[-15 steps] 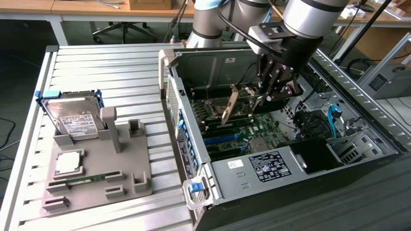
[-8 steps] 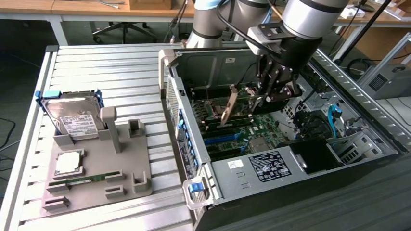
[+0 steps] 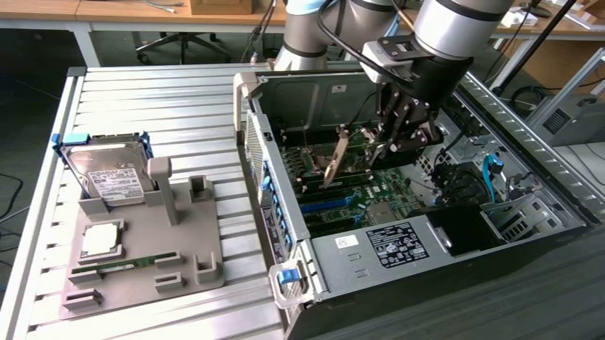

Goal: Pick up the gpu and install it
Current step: 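Insert the gpu into the slot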

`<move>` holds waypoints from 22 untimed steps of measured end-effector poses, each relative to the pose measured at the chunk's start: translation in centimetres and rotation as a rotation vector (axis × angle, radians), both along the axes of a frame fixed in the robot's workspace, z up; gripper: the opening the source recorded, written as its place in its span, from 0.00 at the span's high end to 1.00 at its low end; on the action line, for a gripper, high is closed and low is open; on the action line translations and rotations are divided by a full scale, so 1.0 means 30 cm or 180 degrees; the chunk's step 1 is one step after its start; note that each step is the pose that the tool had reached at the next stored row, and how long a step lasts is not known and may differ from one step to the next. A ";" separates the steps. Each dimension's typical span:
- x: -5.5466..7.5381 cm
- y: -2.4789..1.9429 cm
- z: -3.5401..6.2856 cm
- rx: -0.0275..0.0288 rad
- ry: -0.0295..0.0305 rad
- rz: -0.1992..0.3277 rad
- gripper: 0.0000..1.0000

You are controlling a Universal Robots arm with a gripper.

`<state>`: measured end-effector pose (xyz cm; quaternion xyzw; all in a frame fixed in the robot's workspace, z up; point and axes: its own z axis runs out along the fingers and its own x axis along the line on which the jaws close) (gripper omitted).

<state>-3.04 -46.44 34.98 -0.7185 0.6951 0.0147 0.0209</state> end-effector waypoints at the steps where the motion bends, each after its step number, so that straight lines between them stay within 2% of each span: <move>1: -0.001 -0.001 0.000 0.0000 0.0000 0.0000 0.73; 22: -0.023 -0.011 -0.008 0.0000 0.0000 0.0000 0.73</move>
